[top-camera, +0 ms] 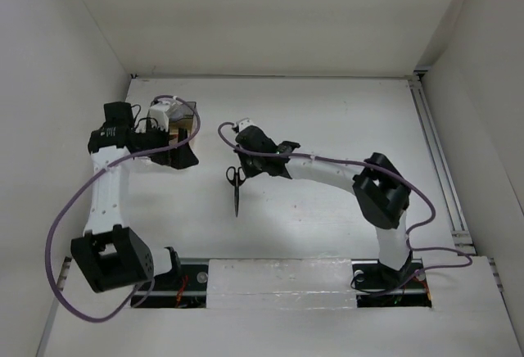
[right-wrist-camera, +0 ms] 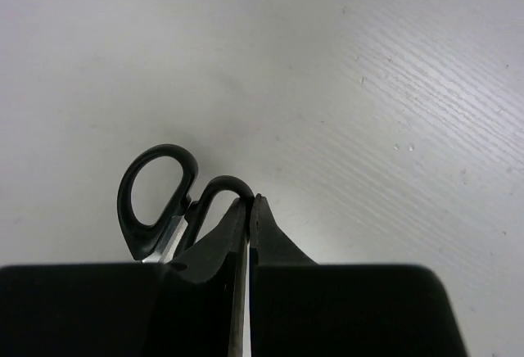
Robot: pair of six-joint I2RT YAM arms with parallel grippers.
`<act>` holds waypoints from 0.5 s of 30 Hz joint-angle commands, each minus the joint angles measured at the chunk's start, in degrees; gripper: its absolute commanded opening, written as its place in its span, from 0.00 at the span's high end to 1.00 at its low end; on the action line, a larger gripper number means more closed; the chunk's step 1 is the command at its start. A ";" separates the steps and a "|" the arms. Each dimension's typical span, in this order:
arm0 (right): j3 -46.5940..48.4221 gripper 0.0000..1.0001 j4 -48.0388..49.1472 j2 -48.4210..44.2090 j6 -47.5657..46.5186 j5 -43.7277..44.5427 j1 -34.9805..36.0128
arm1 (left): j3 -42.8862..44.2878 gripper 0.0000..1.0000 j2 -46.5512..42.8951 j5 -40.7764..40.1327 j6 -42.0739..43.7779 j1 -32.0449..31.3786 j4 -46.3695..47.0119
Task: Sort the stationery into containers
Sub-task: Pick up the scissors from the center of the board.
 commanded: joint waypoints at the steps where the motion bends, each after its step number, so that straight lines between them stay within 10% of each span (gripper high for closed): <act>1: -1.20 1.00 9.42 -8.46 2.02 2.29 1.78 | 3.39 0.01 3.52 14.36 12.17 0.36 -11.49; 15: 1.53 1.00 17.06 -10.66 9.75 14.78 8.72 | 6.37 0.01 8.27 23.09 20.27 -2.19 -16.79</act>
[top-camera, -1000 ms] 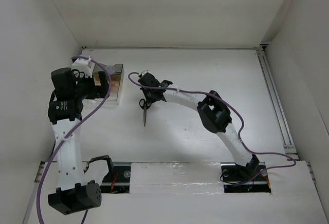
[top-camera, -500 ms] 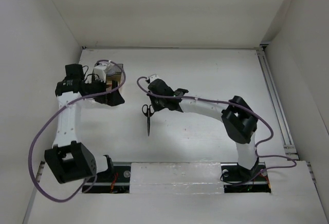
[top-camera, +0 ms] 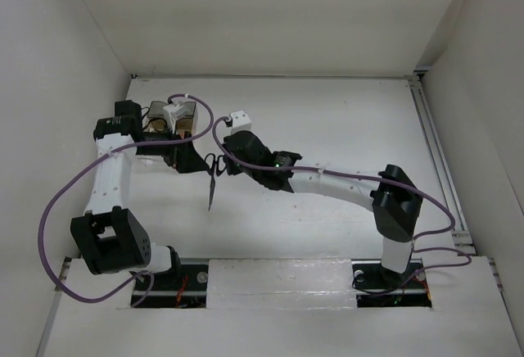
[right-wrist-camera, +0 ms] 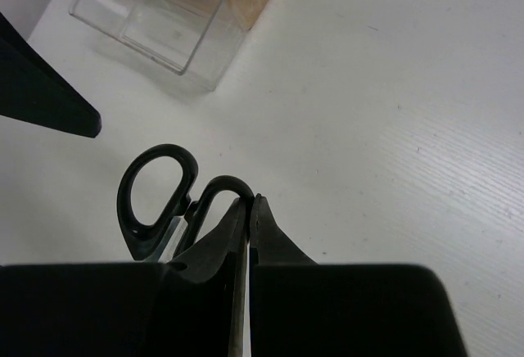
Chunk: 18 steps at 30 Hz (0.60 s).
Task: Sort the stationery into containers
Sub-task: Pick up the scissors from the center of the board, then place the scissors in the storage box.
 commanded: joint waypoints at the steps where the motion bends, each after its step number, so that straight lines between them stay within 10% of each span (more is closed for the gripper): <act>1: 2.21 1.00 8.91 -1.66 3.53 5.22 1.82 | 2.29 0.01 -0.47 2.94 1.92 0.08 -2.23; 11: 1.77 1.00 14.11 -3.51 4.67 8.14 3.41 | -0.09 0.01 -0.47 2.32 1.30 0.08 0.05; 18: -1.84 1.00 20.52 -5.36 5.29 7.27 3.94 | -0.61 0.26 -1.00 2.32 0.77 0.08 0.05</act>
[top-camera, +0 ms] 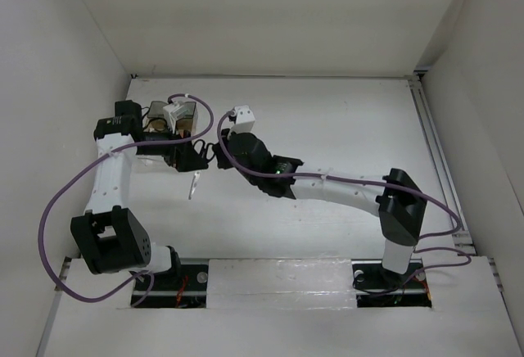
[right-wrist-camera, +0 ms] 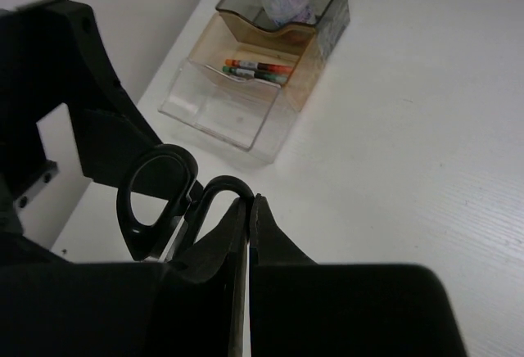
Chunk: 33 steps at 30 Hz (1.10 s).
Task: Sort the stationery into containers
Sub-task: Place the scissors in the storage box.
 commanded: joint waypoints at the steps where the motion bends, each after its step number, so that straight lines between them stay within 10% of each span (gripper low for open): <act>1: -0.40 1.00 7.94 -4.20 1.16 0.24 0.70 | -0.50 0.26 -1.13 1.99 0.83 0.08 -0.49; 9: -0.40 1.00 8.47 -3.68 1.16 -0.37 2.28 | -0.50 1.00 -1.65 0.33 -3.02 0.08 4.06; 13: -1.10 0.95 8.47 -3.68 -0.07 -0.90 2.28 | -0.50 1.00 -3.58 -2.13 -8.90 0.08 10.46; 18: -4.96 0.18 8.47 -5.86 -0.60 1.28 2.28 | -3.84 1.00 -8.51 -13.64 -23.66 0.08 24.71; 22: -9.61 0.11 8.47 -9.12 -0.60 3.23 1.67 | -2.71 1.00 -9.74 -23.12 -24.49 0.08 27.45; 33: -22.63 0.11 8.47 -20.90 -1.13 2.18 -0.70 | 4.67 1.00 -1.74 -28.42 9.43 0.61 20.69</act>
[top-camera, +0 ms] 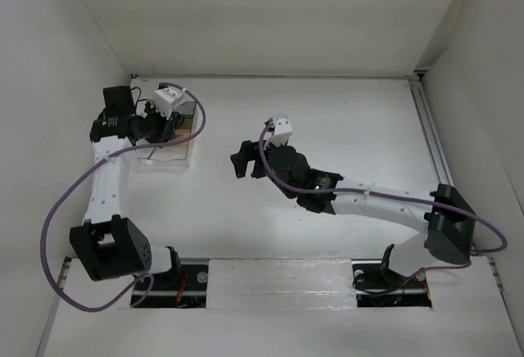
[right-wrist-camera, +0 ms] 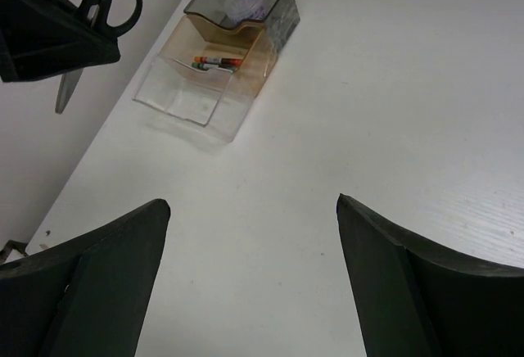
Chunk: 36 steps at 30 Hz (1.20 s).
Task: Sort the stationery into containers
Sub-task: Place the scissors in the storage box.
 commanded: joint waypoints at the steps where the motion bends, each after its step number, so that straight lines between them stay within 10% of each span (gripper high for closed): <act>1: -2.79 0.11 2.57 -3.83 -0.23 0.65 0.06 | 5.09 1.00 4.28 -0.16 14.83 0.35 -4.22; 12: -9.91 0.10 2.57 -9.72 0.90 1.26 0.06 | 6.33 1.00 14.84 -0.78 45.07 2.28 -11.26; 36: -12.37 0.10 -0.07 -11.66 0.30 2.40 -0.47 | 13.02 1.00 31.11 0.20 57.66 4.13 -16.81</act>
